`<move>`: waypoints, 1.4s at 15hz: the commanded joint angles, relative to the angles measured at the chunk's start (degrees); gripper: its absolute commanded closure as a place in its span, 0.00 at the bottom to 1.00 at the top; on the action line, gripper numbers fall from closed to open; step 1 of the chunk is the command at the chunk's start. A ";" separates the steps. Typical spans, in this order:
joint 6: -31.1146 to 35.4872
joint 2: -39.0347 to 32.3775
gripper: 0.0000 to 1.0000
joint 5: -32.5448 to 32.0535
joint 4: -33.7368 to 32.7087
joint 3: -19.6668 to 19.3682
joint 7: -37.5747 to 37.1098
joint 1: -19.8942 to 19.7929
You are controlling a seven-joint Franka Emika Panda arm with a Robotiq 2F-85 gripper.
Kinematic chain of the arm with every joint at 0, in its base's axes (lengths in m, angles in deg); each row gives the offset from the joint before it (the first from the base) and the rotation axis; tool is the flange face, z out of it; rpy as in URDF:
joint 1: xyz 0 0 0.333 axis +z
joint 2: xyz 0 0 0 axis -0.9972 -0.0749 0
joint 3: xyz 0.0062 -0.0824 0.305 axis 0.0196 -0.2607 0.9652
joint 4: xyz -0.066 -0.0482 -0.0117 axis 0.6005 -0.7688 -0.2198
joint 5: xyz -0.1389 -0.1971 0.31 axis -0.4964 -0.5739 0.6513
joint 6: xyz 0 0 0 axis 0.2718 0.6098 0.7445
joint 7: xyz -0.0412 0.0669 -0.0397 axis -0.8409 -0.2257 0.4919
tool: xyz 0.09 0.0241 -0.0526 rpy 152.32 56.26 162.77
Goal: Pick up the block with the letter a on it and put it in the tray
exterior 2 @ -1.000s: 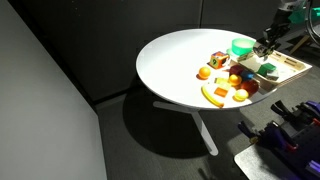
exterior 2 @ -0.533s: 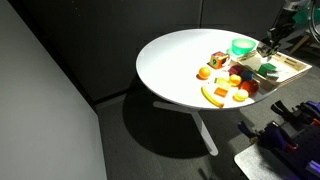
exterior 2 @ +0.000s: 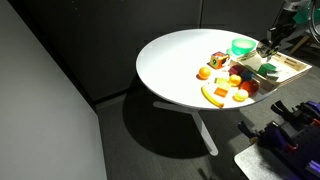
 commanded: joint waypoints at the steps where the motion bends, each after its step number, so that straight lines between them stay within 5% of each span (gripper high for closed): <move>1: -0.39 1.56 0.37 1.52 1.03 0.27 2.74 -0.46; 6: -0.49 1.37 0.00 1.27 1.02 0.48 3.73 -0.26; 21: -10.89 3.50 0.00 -4.01 -4.11 2.11 5.75 4.12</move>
